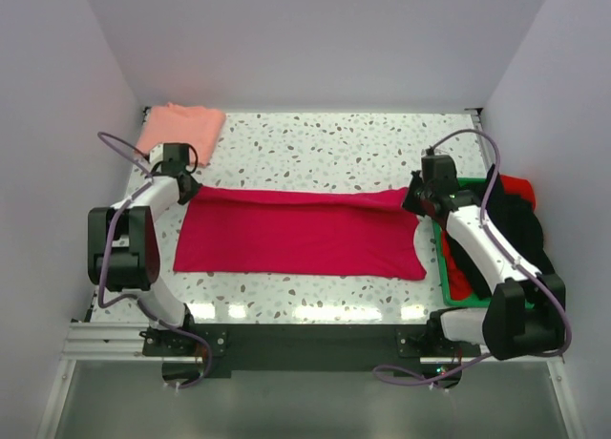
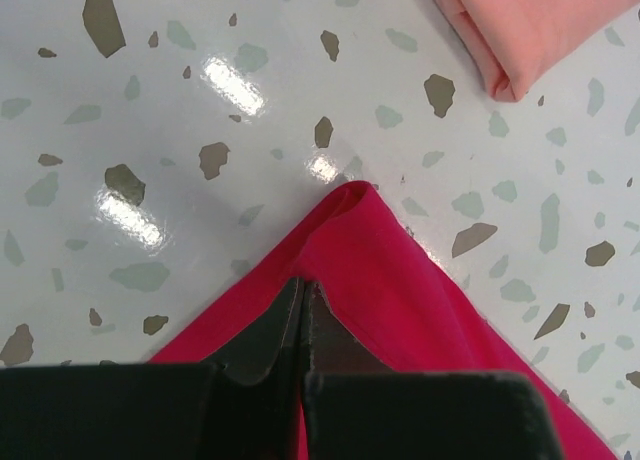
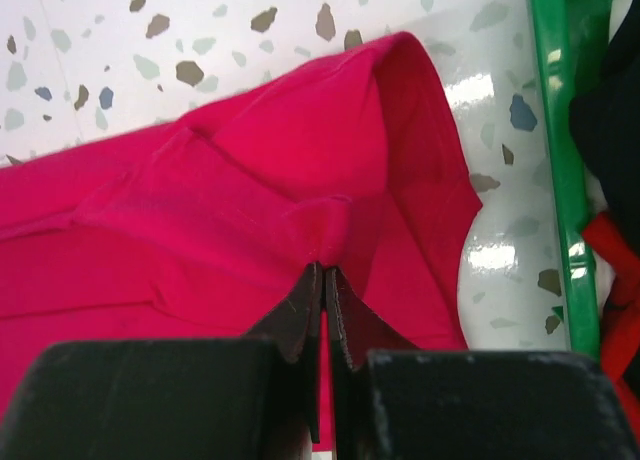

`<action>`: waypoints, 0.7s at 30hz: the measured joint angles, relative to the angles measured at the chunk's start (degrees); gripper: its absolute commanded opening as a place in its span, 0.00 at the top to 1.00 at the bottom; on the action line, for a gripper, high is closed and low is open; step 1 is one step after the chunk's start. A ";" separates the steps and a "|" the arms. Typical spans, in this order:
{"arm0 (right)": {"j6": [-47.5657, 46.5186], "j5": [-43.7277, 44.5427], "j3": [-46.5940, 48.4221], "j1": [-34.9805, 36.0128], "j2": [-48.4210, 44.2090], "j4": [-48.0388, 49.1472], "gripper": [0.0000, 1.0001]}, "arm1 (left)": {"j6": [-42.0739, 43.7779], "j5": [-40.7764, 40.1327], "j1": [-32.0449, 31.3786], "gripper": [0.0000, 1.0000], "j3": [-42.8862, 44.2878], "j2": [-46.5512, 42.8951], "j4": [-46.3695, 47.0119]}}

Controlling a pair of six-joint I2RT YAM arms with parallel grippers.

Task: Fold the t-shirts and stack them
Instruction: Fold the tshirt

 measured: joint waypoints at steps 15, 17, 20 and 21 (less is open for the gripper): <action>1.75 -1.53 -8.94 0.02 -7.06 -0.24 1.00 | -2.71 -0.63 0.00 1.00 -5.29 -6.40 -0.33; 1.92 -1.57 -9.60 0.02 -7.69 -0.48 1.00 | -2.93 -0.87 0.00 1.00 -6.03 -7.48 -0.35; 2.12 -1.79 -10.56 0.02 -8.96 -0.76 1.00 | -3.13 -1.14 0.00 1.00 -7.32 -8.83 -0.37; 2.27 -1.86 -10.86 0.02 -9.42 -0.83 1.00 | -3.41 -1.22 0.00 1.00 -7.80 -9.16 -0.42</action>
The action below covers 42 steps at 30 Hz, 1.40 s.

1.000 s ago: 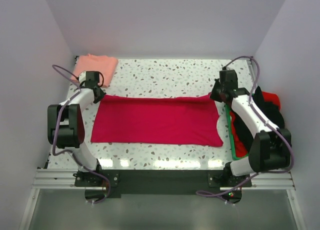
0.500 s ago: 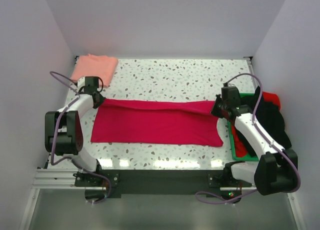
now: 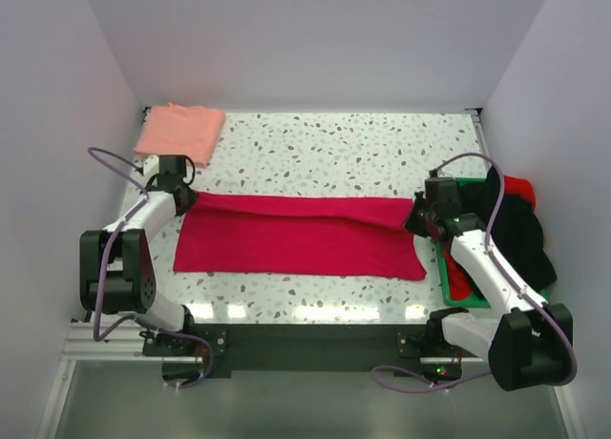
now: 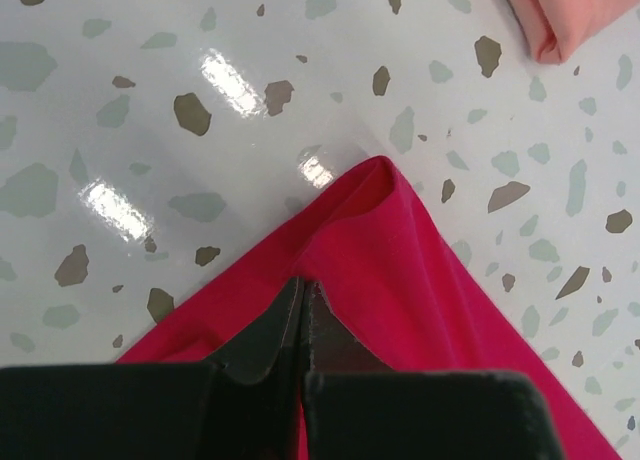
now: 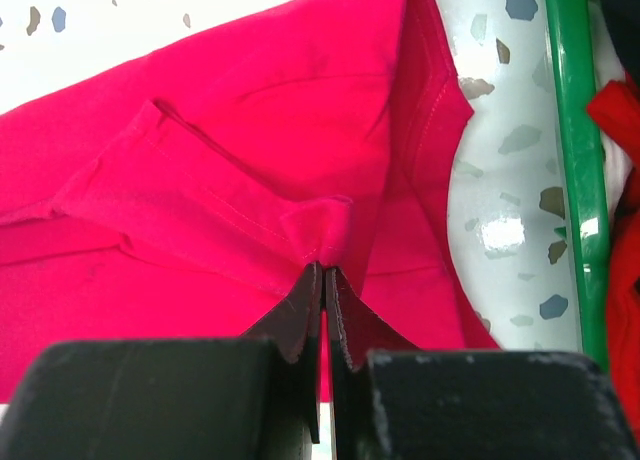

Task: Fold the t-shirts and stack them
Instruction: Fold the tshirt

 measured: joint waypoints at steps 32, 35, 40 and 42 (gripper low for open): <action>1.62 -2.40 -5.77 0.00 -10.38 -4.98 0.48 | -5.53 -2.73 0.02 0.51 -10.82 -14.80 -0.85; 0.87 -2.58 -4.94 0.00 -9.79 -5.03 0.47 | -5.49 -2.05 0.02 0.51 -10.84 -16.96 -0.09; -0.09 -2.27 -0.11 1.49 -1.79 -3.89 0.46 | -5.49 0.39 -1.22 0.52 -12.28 -17.25 3.15; -0.35 -1.88 1.88 3.43 1.97 -3.02 0.46 | -5.53 0.92 -3.21 0.53 -12.90 -16.79 4.02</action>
